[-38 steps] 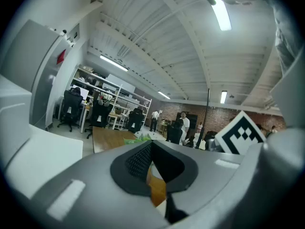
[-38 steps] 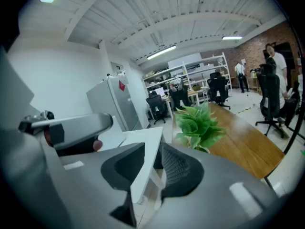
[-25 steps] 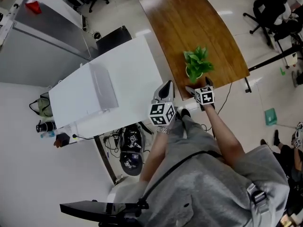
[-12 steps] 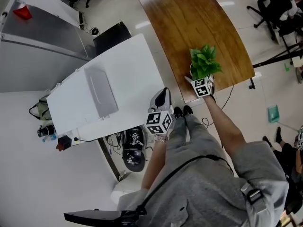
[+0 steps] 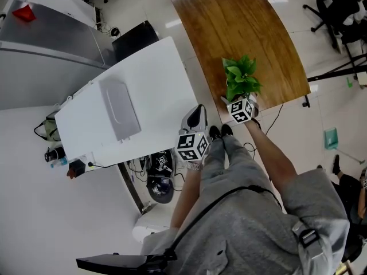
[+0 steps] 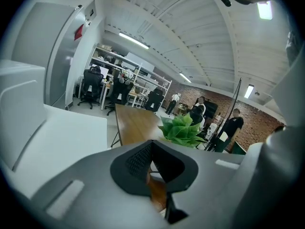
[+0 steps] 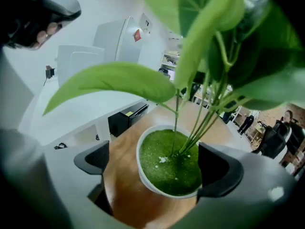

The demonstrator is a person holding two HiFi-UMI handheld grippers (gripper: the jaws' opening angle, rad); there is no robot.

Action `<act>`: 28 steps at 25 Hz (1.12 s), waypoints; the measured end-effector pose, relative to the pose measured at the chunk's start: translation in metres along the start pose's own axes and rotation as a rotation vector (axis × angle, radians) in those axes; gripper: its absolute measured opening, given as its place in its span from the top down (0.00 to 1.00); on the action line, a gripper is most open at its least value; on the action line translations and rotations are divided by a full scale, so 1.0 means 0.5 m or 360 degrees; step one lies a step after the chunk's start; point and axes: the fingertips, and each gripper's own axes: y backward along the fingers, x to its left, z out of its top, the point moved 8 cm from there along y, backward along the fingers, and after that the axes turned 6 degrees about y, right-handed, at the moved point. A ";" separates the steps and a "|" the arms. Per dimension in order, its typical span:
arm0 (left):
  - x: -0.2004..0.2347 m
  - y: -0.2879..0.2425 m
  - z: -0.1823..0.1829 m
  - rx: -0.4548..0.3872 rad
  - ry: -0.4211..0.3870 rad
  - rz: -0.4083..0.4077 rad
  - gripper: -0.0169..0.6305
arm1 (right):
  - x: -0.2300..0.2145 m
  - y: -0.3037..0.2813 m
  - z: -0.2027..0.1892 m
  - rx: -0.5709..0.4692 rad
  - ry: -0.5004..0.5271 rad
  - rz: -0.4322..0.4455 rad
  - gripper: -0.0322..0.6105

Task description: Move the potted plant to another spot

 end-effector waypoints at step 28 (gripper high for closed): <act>0.016 0.021 -0.003 -0.0040 0.0067 0.0111 0.95 | -0.072 -0.025 0.015 -0.0150 -0.0430 0.0008 0.07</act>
